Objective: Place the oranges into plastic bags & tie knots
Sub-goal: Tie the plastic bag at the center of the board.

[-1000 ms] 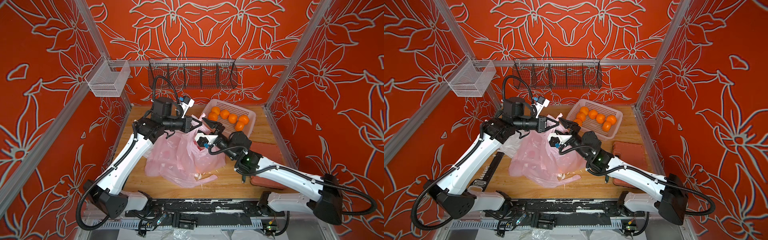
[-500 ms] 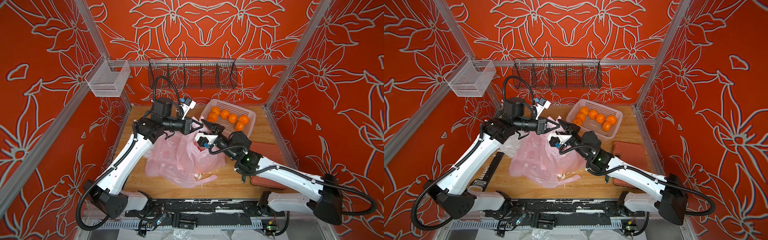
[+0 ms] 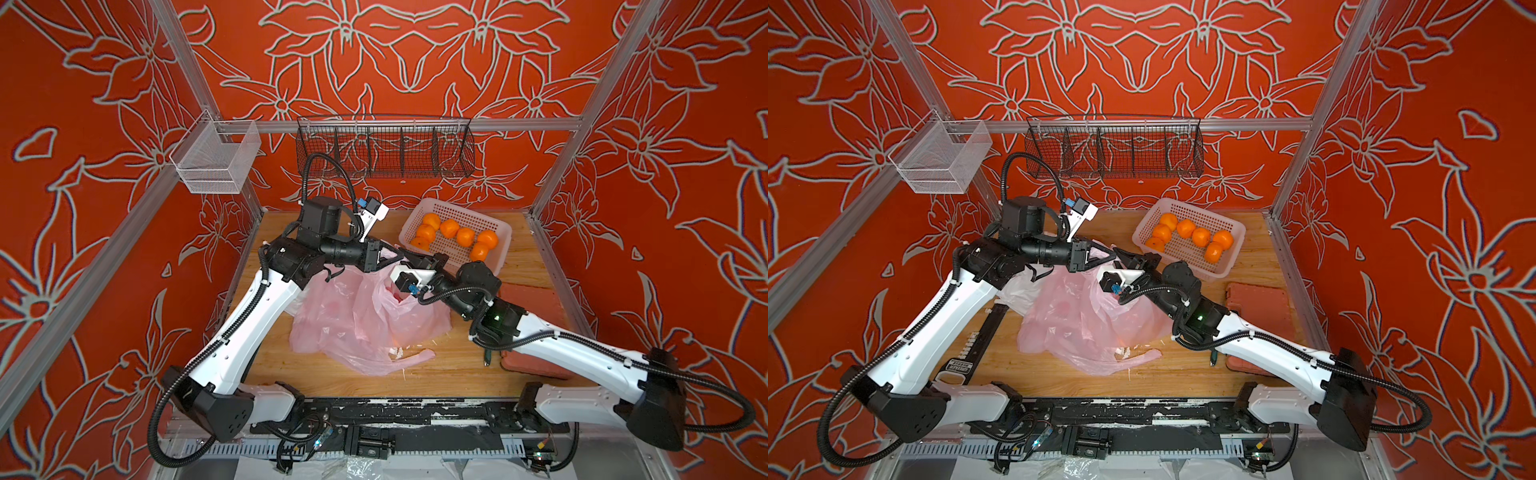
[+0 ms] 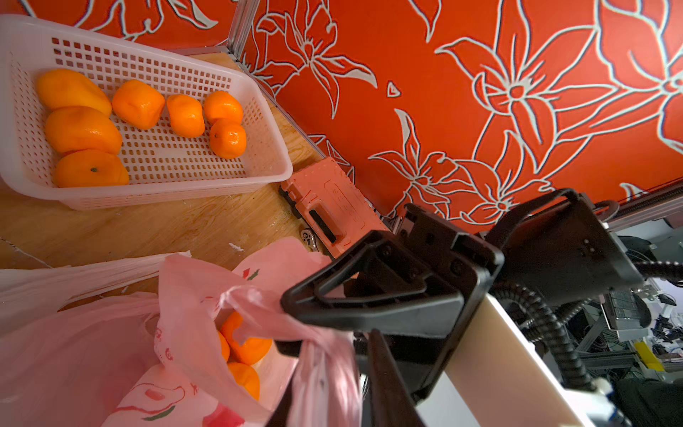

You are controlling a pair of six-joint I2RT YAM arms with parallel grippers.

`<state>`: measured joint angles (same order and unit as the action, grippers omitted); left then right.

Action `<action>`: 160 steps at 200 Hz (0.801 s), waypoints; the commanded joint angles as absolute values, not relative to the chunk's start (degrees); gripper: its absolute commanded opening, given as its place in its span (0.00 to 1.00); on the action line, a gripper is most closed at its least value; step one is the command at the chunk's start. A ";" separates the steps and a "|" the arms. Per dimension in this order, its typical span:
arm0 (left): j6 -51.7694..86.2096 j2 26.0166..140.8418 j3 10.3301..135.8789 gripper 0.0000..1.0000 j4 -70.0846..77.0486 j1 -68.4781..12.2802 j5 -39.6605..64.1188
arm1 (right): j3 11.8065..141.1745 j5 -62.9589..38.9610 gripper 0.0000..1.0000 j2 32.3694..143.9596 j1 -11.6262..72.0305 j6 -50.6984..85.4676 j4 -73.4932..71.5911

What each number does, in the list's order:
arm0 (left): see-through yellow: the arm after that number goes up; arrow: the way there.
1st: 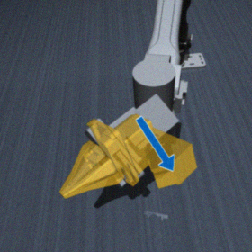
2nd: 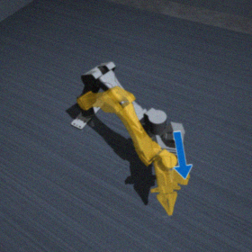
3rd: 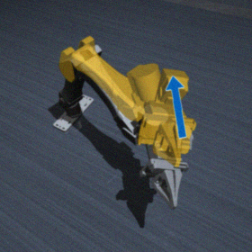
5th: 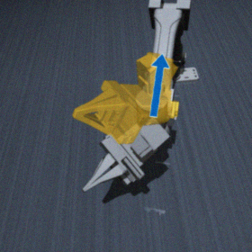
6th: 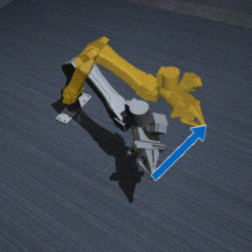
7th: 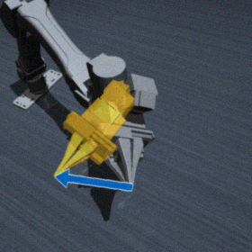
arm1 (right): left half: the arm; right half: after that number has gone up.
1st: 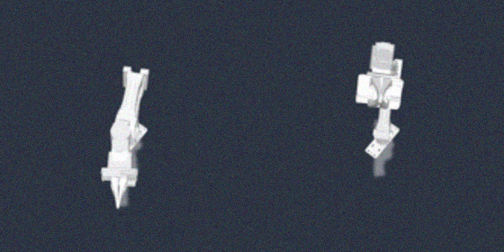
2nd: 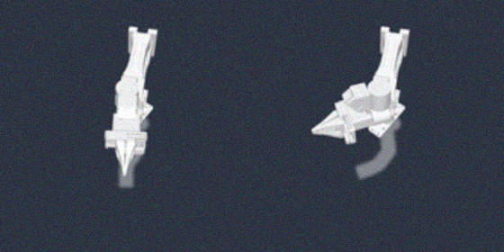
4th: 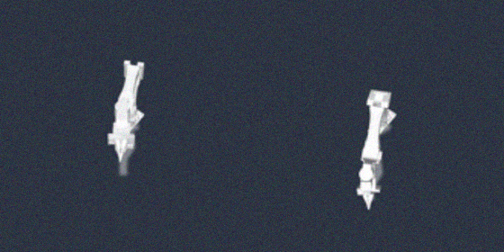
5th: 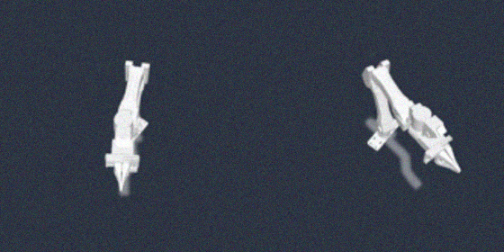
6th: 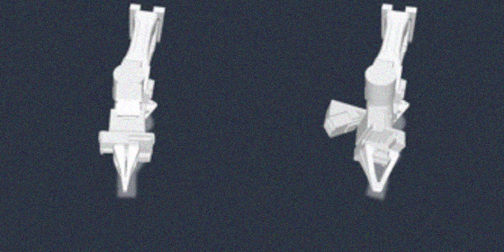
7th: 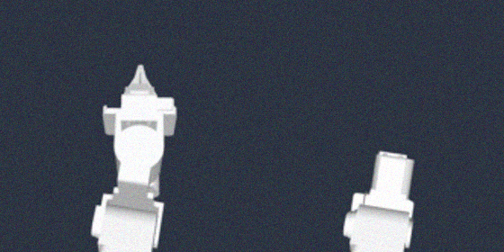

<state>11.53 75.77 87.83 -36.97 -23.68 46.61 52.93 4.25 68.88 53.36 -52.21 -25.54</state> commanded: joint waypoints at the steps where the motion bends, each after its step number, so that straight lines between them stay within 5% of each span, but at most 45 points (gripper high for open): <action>1: 10.48 75.11 87.58 0.25 -37.31 -23.82 45.96 | 53.83 1.83 0.08 66.86 54.23 -50.17 -27.18; 17: 10.29 74.72 87.28 0.36 -37.20 -23.86 45.88 | 52.96 2.11 0.01 66.17 54.27 -48.94 -27.02; 40: 10.51 72.99 85.89 0.72 -36.47 -23.45 43.11 | 51.70 2.50 0.00 64.40 54.23 -45.53 -25.27; 65: 12.67 67.56 80.74 1.00 -33.40 -21.99 34.94 | 49.91 3.30 0.00 61.95 54.25 -39.10 -21.58; 94: 13.06 56.06 70.37 1.00 -27.24 -21.77 26.92 | 49.62 5.61 0.00 59.44 54.23 -30.31 -13.51; 135: 0.25 40.76 53.39 0.59 -17.14 -34.79 30.11 | 50.45 4.69 0.00 57.58 54.23 -21.13 -4.65; 160: -6.45 40.34 50.61 0.46 -16.27 -46.11 28.72 | 51.90 4.49 0.00 57.31 54.23 -18.07 -1.00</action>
<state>3.29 39.40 53.17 -20.82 -38.57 30.06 50.11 4.27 58.24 53.98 -24.75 -6.81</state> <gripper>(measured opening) 0.495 0.043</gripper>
